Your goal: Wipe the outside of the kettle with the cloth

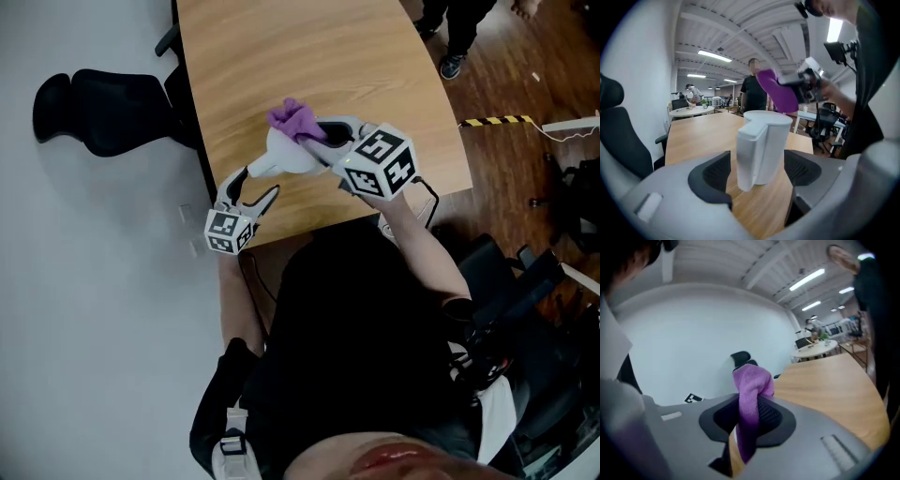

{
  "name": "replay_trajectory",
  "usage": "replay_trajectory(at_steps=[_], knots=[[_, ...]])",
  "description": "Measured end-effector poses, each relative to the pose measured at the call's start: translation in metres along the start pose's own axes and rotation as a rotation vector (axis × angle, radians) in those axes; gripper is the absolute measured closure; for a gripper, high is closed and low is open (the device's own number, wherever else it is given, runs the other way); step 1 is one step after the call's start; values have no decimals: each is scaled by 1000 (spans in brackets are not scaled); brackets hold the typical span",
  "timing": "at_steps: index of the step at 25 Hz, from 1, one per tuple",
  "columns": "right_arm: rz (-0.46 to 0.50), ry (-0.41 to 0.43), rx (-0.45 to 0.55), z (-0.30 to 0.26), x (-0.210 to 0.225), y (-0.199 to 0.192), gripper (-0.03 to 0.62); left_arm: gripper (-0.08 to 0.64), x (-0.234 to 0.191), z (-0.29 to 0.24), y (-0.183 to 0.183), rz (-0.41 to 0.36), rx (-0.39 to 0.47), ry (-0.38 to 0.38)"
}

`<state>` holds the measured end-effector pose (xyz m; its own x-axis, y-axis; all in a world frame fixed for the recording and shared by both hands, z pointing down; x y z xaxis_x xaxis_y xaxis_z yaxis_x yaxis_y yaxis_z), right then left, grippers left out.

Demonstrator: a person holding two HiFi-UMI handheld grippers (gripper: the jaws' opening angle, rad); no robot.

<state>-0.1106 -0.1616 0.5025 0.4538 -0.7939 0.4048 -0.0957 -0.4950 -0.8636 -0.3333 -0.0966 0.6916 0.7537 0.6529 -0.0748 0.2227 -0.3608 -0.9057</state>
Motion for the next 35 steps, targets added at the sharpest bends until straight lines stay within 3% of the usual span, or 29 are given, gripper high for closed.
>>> replay_trajectory(at_steps=[2,4,5,7,9,12,14,15,17,19,21,24,28,30,31,33,35], knots=[[224,-30,-166,-52,-49,-1,517,112,-2,-13,2,-93,-18,9],[370,-63,-348,-101,-78,-25,515,165,-7,-14,3,-168,-26,16],[406,-73,-439,-121,-88,-45,515,169,-10,-8,0,-191,-21,14],[408,-106,-531,-139,-87,-77,515,255,-14,3,-8,-215,0,9],[308,-185,-486,-122,-54,-75,515,272,-16,-2,-7,-216,18,-1],[123,-407,-368,-79,10,-45,515,276,-28,-7,2,-213,18,-9],[82,-502,-319,-64,7,-35,517,281,-25,1,-7,-212,22,-19],[103,-496,-307,-68,-13,-29,517,281,-23,4,-12,-211,28,-21],[205,-386,-329,-107,-67,-27,517,282,-23,5,-15,-213,44,-20],[357,-272,-431,-163,-116,-51,515,282,-24,8,-20,-213,58,-18],[455,-236,-529,-196,-140,-80,515,287,-21,14,-27,-204,67,-13],[412,-276,-527,-179,-120,-87,515,293,-13,15,-28,-197,76,-10],[184,-487,-411,-111,-30,-63,515,304,-15,11,-22,-181,80,-18],[117,-587,-378,-85,-10,-49,517,304,-16,13,-24,-181,78,-19],[111,-599,-363,-82,-15,-43,517,304,-17,14,-25,-180,77,-21],[139,-509,-336,-98,-51,-36,517,304,-18,12,-28,-175,81,-23],[220,-369,-389,-129,-90,-51,517,304,-18,9,-27,-164,83,-21]])
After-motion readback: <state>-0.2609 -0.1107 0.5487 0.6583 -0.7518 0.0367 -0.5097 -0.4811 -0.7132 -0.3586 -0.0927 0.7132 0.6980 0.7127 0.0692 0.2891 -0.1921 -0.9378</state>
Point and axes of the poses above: the fingertips, and each gripper's own axes: z backward along the fingers, x to its right, y out of its top, the point moved 7 cm from there along z, backward along the fingers, and after that the axes turned 2 degrees about -x, right-handed, at the moved point
